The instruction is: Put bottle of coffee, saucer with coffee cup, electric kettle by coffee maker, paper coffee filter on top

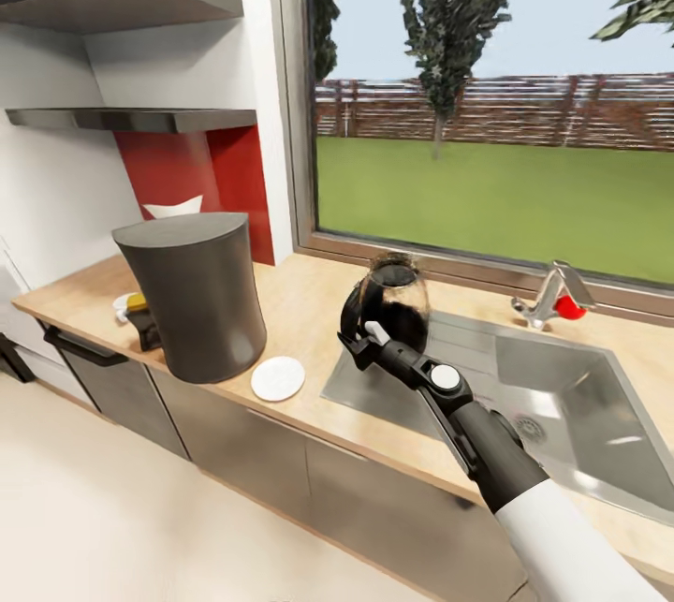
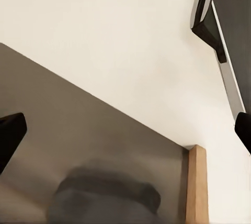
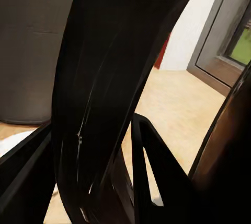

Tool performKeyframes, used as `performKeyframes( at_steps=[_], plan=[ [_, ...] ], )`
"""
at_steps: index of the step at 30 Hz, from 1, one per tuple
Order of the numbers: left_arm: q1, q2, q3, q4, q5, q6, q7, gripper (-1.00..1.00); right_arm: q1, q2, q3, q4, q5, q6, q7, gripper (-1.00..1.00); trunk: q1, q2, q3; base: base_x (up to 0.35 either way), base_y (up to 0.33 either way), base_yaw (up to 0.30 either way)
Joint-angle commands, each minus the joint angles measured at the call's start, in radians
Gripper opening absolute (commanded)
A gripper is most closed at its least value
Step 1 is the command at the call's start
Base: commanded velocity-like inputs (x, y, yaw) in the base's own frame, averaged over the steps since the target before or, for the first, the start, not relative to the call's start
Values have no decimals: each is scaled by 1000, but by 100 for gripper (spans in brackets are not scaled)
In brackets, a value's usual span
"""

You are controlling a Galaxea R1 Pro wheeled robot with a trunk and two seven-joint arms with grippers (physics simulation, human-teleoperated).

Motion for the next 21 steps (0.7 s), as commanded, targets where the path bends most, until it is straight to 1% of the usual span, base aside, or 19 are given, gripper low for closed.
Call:
performKeyframes(
  at_steps=[1, 9, 16, 21],
  plan=[
    [-1, 0, -9, 2, 9, -5, 1, 100, -1, -1, 1, -2, 0, 5, 2, -100, 1, -2, -2, 69, 0, 272],
    [-1, 0, -9, 2, 9, -5, 1, 100, -1, -1, 1, -2, 0, 6, 2, -100, 1, -2, -5, 96, 0, 272],
    [-2, 0, -9, 2, 12, -5, 1, 100, -1, -1, 1, 0, 0, 7, 2, -100, 1, -2, -9, 166, 0, 272],
    [-2, 0, -9, 2, 13, -6, 1, 100, -1, -1, 1, 1, 0, 7, 2, -100, 1, -2, -12, 35, 0, 260]
  ],
)
